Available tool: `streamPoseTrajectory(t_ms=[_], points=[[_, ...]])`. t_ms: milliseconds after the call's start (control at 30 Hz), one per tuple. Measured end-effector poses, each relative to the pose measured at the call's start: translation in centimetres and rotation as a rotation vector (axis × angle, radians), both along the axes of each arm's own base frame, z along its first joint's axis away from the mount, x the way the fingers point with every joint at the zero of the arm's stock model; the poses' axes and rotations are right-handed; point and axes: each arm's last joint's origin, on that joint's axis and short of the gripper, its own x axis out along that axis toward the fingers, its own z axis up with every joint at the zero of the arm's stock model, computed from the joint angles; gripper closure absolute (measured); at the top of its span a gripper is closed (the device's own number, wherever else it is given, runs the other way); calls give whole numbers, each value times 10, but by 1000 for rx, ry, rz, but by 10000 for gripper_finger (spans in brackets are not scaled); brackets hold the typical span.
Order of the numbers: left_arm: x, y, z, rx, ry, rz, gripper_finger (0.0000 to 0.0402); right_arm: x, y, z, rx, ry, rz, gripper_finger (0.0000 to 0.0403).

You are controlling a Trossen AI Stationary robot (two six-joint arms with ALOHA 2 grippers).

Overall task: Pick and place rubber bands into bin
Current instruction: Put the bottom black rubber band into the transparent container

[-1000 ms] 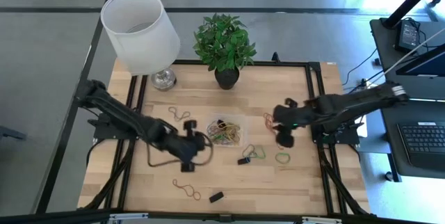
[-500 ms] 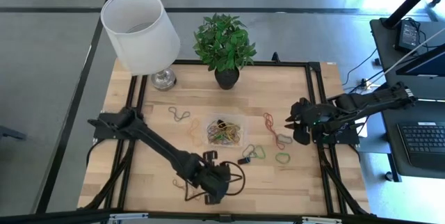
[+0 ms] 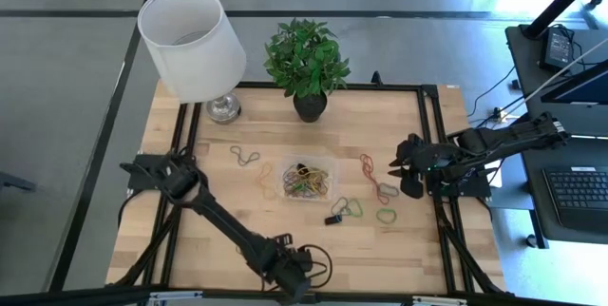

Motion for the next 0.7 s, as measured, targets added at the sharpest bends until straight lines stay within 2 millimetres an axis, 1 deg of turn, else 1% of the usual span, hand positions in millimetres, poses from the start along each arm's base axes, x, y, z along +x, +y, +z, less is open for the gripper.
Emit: streamPoseTrajectory(t_ms=[100,167,233,333,400,533,567,633,667,700], points=[[1,-3,-15,17,28,3,205,0,0,0,-1,0,2,273],[0,-3,-29,49,66,13,202,0,0,0,-3,0,3,273],[0,-4,-33,50,78,22,204,0,0,0,-3,-1,3,273],[0,-4,-42,53,112,37,229,0,0,0,-5,-2,6,273],[0,-2,-43,47,131,36,263,0,0,0,-5,-3,7,273],[0,3,-33,49,131,32,368,1,0,0,-15,-5,20,273],[-1,5,-30,54,131,27,384,1,0,0,-16,-5,21,273],[-3,12,-20,58,152,9,393,1,0,0,-15,-6,20,273],[-5,17,-12,71,164,6,396,1,0,0,-15,-7,20,273],[-7,22,0,65,156,5,397,1,0,1,-14,-12,20,273]])
